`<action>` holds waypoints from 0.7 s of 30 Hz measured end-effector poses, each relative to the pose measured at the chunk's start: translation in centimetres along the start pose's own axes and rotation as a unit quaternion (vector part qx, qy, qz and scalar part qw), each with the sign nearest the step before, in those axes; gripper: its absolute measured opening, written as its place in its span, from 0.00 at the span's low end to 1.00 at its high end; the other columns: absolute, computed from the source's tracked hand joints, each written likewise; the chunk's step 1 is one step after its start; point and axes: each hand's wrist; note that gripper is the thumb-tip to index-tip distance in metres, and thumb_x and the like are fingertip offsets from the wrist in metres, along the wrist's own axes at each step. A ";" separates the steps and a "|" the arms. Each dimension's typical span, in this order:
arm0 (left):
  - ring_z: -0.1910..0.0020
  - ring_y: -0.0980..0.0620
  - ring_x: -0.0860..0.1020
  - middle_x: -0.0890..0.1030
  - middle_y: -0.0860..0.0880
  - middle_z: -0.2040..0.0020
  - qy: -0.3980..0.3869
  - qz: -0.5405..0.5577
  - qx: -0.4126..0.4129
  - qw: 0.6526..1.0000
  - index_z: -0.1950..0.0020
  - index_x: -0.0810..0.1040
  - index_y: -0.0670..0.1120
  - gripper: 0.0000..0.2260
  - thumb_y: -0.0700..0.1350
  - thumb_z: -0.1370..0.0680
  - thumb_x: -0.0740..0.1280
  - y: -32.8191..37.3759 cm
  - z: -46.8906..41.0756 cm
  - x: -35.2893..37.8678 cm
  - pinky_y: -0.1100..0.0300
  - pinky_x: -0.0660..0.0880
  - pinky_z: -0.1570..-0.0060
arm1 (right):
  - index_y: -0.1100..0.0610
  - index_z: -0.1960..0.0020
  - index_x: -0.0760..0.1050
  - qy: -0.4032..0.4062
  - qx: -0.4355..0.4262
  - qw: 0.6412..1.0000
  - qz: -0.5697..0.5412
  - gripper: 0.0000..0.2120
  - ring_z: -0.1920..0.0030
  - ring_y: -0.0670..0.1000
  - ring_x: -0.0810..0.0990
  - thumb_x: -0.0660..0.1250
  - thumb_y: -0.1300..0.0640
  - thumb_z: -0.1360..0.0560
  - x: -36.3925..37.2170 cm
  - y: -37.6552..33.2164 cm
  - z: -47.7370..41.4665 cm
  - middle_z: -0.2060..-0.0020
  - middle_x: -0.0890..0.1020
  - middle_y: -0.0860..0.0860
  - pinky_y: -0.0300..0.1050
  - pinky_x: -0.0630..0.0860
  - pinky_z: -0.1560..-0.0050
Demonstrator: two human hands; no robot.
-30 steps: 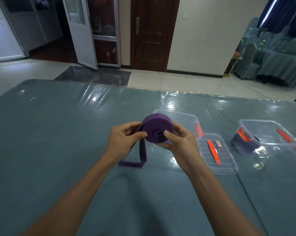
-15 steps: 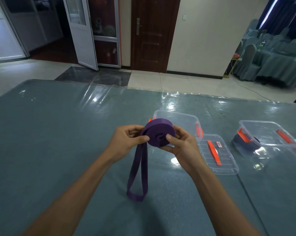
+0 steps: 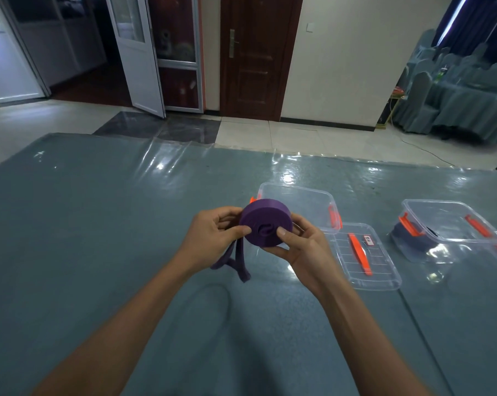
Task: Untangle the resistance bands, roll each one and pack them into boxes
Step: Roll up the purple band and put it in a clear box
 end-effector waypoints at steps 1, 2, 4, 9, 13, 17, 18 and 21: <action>0.50 0.53 0.85 0.87 0.51 0.52 0.009 -0.003 0.006 1.000 0.46 0.83 0.47 0.13 0.33 0.26 0.74 0.1 -0.2 0.0 0.61 0.80 0.46 | 0.65 0.35 0.73 0.001 -0.011 1.000 0.003 0.19 0.40 0.63 0.81 0.68 0.69 0.25 0.1 0.1 -0.2 0.42 0.82 0.63 0.62 0.79 0.41; 0.50 0.52 0.85 0.87 0.50 0.52 0.019 -0.005 0.013 1.000 0.45 0.83 0.46 0.13 0.33 0.26 0.74 0.3 -0.4 0.1 0.60 0.80 0.45 | 0.64 0.35 0.74 -0.001 -0.027 1.000 0.013 0.19 0.40 0.62 0.81 0.68 0.69 0.25 0.2 0.1 -0.4 0.43 0.83 0.61 0.60 0.79 0.41; 0.49 0.52 0.85 0.87 0.49 0.50 0.036 -0.006 0.027 0.999 0.43 0.83 0.45 0.13 0.33 0.26 0.73 0.7 -0.9 0.1 0.58 0.80 0.44 | 0.60 0.35 0.75 -0.011 -0.059 0.996 0.061 0.20 0.39 0.59 0.81 0.70 0.69 0.26 0.2 0.7 -0.7 0.42 0.83 0.59 0.58 0.79 0.40; 0.47 0.50 0.85 0.86 0.48 0.48 0.044 0.009 0.055 0.997 0.40 0.82 0.45 0.15 0.33 0.25 0.73 2.4 -2.1 -0.3 0.55 0.80 0.42 | 0.46 0.30 0.71 -0.059 -0.009 0.951 0.303 0.30 0.32 0.46 0.75 0.75 0.64 0.28 -2.6 5.0 -1.5 0.34 0.78 0.45 0.45 0.75 0.36; 0.47 0.50 0.85 0.86 0.50 0.48 0.047 0.021 0.083 0.995 0.41 0.81 0.45 0.15 0.33 0.25 0.73 3.7 -2.6 -0.8 0.56 0.80 0.43 | 0.46 0.24 0.64 -0.115 0.084 0.881 0.452 0.41 0.30 0.44 0.68 0.78 0.60 0.31 -4.4 8.6 -1.4 0.29 0.71 0.44 0.36 0.71 0.39; 0.47 0.51 0.85 0.86 0.51 0.48 0.053 0.025 0.098 0.994 0.40 0.81 0.44 0.15 0.33 0.25 0.72 4.4 -2.8 -0.9 0.58 0.80 0.44 | 0.44 0.29 0.69 -0.136 0.109 0.872 0.458 0.37 0.31 0.44 0.70 0.79 0.59 0.33 -3.9 11.3 -1.5 0.33 0.75 0.43 0.39 0.74 0.42; 0.47 0.51 0.85 0.86 0.50 0.48 0.056 0.029 0.098 0.993 0.40 0.81 0.44 0.15 0.33 0.25 0.72 4.5 -2.9 -0.9 0.58 0.80 0.44 | 0.43 0.33 0.72 -0.138 0.106 0.874 0.453 0.33 0.34 0.43 0.72 0.79 0.60 0.33 -3.4 11.7 -1.6 0.37 0.77 0.43 0.39 0.76 0.44; 0.47 0.51 0.85 0.86 0.52 0.49 0.061 0.030 0.102 0.992 0.41 0.81 0.46 0.15 0.33 0.25 0.72 4.7 -3.1 -0.9 0.59 0.80 0.45 | 0.44 0.43 0.78 -0.133 0.061 0.868 0.475 0.23 0.46 0.38 0.78 0.75 0.64 0.32 -2.4 12.8 -1.9 0.49 0.82 0.41 0.33 0.75 0.48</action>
Point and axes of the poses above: each hand's wrist, its own z-axis away from the middle knuckle, its own x-axis out of the palm, y = z × x
